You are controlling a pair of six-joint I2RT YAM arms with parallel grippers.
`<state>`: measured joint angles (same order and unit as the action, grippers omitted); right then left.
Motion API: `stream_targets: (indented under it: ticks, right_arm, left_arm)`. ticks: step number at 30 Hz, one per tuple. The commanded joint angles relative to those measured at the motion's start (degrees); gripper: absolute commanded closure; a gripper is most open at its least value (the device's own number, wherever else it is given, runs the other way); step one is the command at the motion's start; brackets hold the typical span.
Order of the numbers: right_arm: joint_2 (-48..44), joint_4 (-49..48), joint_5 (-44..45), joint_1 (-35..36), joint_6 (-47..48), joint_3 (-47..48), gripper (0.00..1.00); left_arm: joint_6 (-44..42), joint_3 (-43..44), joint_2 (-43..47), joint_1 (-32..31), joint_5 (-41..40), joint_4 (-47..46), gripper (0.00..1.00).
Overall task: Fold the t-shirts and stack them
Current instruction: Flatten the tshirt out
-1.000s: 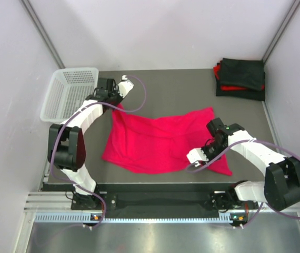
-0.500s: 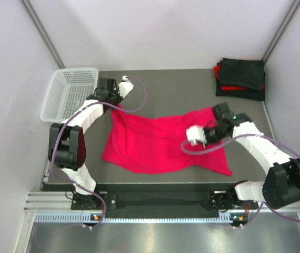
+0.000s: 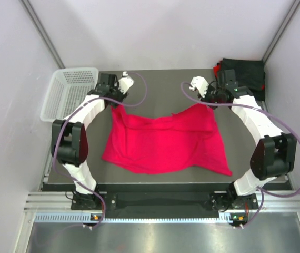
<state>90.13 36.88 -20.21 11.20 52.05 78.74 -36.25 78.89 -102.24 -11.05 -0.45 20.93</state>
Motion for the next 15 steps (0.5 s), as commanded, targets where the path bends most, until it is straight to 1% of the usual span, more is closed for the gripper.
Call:
stream_targets:
  ticks: [1, 3, 4, 6, 9, 11, 12, 13, 14, 15]
  right_arm:
    - [-0.57, -2.25, 2.18, 1.10, -7.14, 1.86, 1.00]
    - [-0.57, -2.95, 3.06, 1.19, -8.36, 2.55, 1.00]
    - [-0.39, -3.13, 4.29, 1.19, -8.63, 2.99, 1.00]
    - [-0.04, -2.70, 5.26, 1.02, -8.72, 4.40, 1.00]
    - [0.22, -1.91, 6.49, 0.93, -8.20, 5.54, 1.00]
    - [0.31, -0.68, 7.46, 0.93, -7.23, 6.16, 1.00]
    - [0.05, -0.50, 8.07, 0.67, -7.05, 6.34, 1.00]
    - [-0.04, -0.32, 8.25, 0.49, -6.97, 6.60, 1.00]
    - [-0.21, -0.15, 8.43, 0.40, -6.96, 6.78, 1.00]
    - [-0.39, 0.03, 8.60, 0.23, -6.96, 6.86, 1.00]
  left_arm:
    - [1.27, 8.19, -4.36, -0.11, -2.80, 3.14, 0.43]
    - [0.22, 11.79, -7.78, -0.03, -4.20, 4.99, 0.43]
    - [0.30, 12.59, -8.85, 0.15, -7.08, 4.74, 0.43]
    - [0.30, 15.57, -11.48, 0.76, -7.38, 5.00, 0.43]
    - [0.22, 20.06, -14.21, 1.73, -5.53, 7.01, 0.43]
    - [-0.05, 24.09, -15.27, 2.52, -3.44, 11.92, 0.44]
    - [-0.83, 25.25, -15.10, 3.65, -1.94, 14.03, 0.44]
    - [-1.54, 26.91, -14.05, 4.19, 0.86, 18.40, 0.44]
    - [-2.67, 27.10, -13.09, 4.80, 2.80, 20.01, 0.44]
    - [-5.64, 26.67, -11.86, 5.94, 3.69, 20.99, 0.44]
